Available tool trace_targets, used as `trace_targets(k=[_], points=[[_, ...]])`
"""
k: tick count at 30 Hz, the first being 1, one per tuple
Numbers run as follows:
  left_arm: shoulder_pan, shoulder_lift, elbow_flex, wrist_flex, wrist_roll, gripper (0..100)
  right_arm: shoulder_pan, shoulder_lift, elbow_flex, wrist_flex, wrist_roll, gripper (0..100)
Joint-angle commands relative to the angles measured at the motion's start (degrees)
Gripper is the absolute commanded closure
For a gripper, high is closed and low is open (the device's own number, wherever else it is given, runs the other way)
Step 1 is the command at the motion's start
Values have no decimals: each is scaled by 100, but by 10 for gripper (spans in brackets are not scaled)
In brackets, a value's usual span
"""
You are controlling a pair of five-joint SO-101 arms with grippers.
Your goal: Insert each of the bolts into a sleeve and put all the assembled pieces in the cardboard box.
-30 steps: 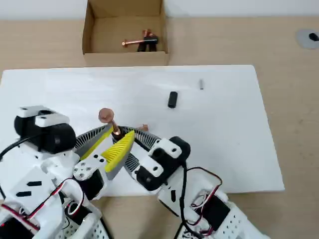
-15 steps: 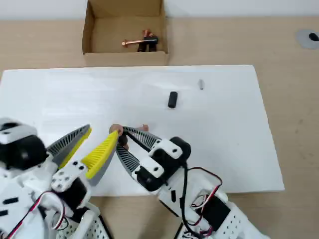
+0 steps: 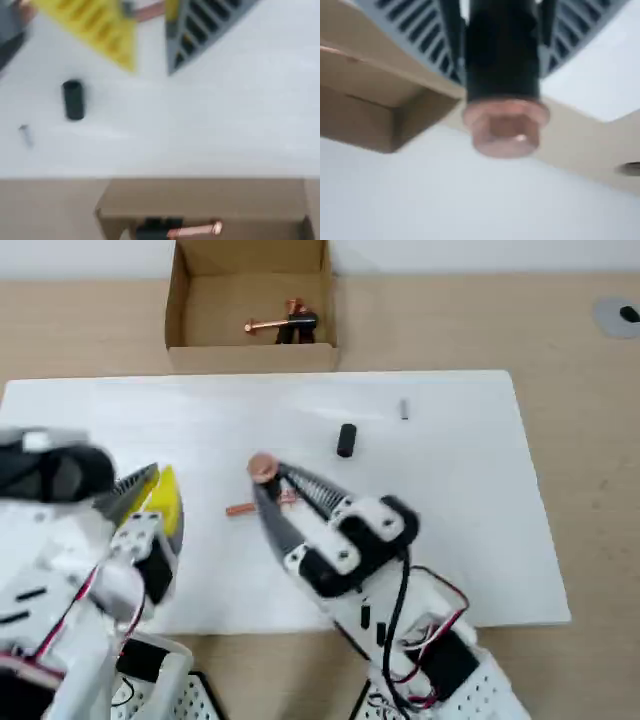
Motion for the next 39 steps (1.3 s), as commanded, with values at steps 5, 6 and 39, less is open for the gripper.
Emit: trace_targets(k=[5, 6, 39], points=[[-105, 338, -158, 35, 176, 996, 901, 3442, -3380, -176, -466, 989], [-105, 330, -44, 35, 185, 996, 1007, 3934, -3846, -176, -527, 989], [-97, 356, 1785, -809, -105, 994, 2352, 15178, -13701, 79, -1538, 989]])
